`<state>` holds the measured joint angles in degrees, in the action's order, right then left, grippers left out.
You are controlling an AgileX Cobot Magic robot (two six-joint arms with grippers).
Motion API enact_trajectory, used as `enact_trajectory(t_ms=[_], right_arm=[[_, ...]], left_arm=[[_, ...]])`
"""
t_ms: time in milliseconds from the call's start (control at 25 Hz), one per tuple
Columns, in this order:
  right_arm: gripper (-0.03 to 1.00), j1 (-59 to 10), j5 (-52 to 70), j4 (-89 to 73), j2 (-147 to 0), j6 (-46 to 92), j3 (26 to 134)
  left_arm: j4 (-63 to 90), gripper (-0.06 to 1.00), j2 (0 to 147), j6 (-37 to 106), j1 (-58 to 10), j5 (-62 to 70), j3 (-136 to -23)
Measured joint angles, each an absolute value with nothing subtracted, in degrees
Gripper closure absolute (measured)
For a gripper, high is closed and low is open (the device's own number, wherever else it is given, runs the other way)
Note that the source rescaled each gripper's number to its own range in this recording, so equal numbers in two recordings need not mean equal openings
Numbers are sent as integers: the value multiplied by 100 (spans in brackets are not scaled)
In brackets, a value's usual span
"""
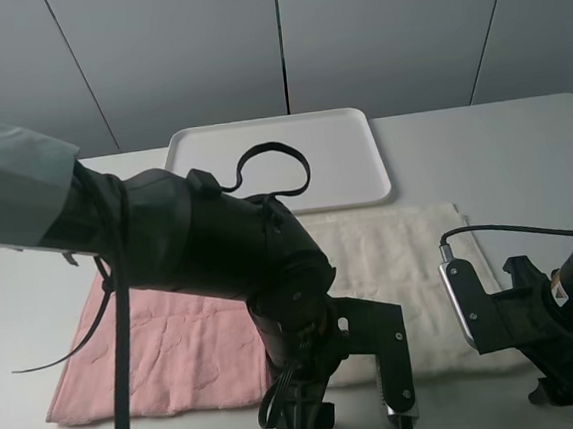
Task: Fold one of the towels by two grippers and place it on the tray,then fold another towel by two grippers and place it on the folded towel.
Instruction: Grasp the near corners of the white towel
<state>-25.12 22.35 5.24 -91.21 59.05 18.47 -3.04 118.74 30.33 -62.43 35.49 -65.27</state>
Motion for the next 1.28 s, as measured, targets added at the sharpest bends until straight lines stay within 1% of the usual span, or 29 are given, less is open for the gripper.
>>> enact_trajectory(t_ms=[320, 760, 960, 1000, 1080, 1200, 1280], right_arm=[[47, -2512, 2143, 539, -9147, 5648, 1847], [49, -2512, 2130, 539, -9147, 5634, 1847], [49, -2512, 2130, 539, -9151, 5634, 1847], [49, -2512, 2130, 539, -9151, 5634, 1847], [49, -2512, 2130, 527, -9151, 5634, 1847], [49, -2512, 2118, 527, -9151, 5634, 1847], [49, -2512, 2118, 527, -9151, 5620, 1847]], left_arm=[[-304, -5, 11874, 3024, -6243, 3549, -6527], [-348, -5, 11874, 2996, -6243, 3549, -6527], [-631, -5, 11874, 2617, -6280, 3560, -6527], [-657, -3, 11874, 2586, -6280, 3560, -6527], [-669, 5, 11886, 2560, -6280, 3560, -6527], [-694, 25, 11898, 2547, -6280, 3604, -6536], [-737, 34, 11898, 2547, -6280, 3616, -6536]])
